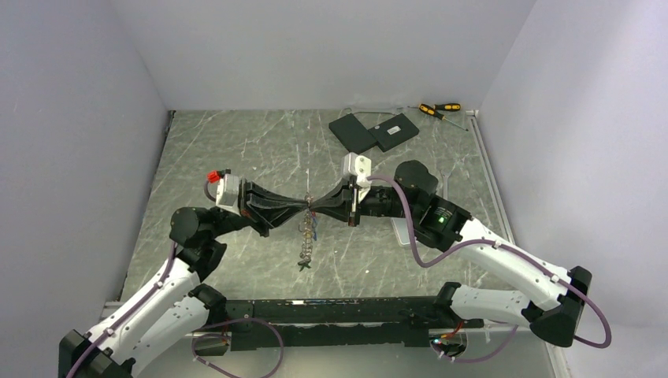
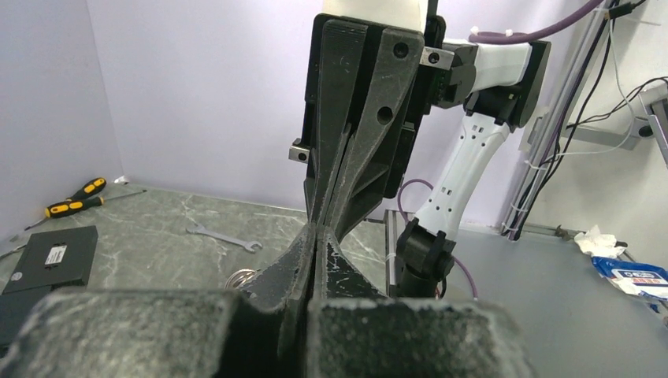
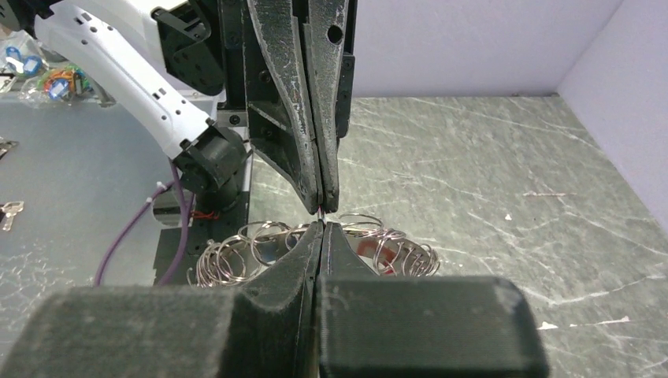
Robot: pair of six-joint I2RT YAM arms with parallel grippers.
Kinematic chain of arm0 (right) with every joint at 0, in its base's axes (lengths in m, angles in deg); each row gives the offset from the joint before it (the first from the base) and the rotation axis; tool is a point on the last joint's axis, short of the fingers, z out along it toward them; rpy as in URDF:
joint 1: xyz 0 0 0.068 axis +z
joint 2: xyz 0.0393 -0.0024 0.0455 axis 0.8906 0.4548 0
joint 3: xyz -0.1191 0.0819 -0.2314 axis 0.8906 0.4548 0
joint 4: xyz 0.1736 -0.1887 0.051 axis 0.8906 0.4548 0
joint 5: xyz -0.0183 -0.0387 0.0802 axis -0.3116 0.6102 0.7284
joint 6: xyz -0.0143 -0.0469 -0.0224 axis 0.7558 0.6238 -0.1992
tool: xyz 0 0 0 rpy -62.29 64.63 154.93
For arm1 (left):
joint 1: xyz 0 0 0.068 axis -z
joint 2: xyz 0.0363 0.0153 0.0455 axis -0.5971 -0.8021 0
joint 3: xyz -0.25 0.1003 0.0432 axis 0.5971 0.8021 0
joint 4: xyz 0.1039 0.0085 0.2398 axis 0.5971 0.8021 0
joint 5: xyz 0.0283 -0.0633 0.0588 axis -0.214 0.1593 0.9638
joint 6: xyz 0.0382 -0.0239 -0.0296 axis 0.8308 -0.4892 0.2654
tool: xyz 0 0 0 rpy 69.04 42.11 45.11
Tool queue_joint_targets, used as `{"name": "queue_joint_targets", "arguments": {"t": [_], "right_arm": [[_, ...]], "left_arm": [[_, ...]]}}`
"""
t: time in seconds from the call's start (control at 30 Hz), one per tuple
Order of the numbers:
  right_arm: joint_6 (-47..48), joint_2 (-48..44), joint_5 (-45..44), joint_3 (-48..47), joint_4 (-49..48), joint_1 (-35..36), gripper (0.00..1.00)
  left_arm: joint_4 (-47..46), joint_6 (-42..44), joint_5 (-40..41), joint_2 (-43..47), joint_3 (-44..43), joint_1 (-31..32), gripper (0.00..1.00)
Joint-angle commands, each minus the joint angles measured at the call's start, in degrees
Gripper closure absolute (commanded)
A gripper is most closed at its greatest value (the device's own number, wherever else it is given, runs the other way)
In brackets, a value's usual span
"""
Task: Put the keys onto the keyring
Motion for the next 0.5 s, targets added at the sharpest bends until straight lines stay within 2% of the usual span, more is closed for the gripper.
{"name": "queue_joint_targets", "arguments": {"t": [0.0,0.33,0.47], "right_arm": [[2.4,-0.4,0.1,-4.7,2.2,0.3,1.0],[5.6,-0.2,-0.9,-6.8,8.2,0.3,1.0],[6.4,-0.3,-1.2,-7.2,9.8,0.3,1.0]], "left_arm": [[6.4,3.6,0.5,2.2,-2.4,0.1,0.94],[24.3,12.0,-0.9,5.3,-6.4,0.1,0.81],[33.4,17.6,-1.0,5.4,-9.7,0.1,0.71]]}}
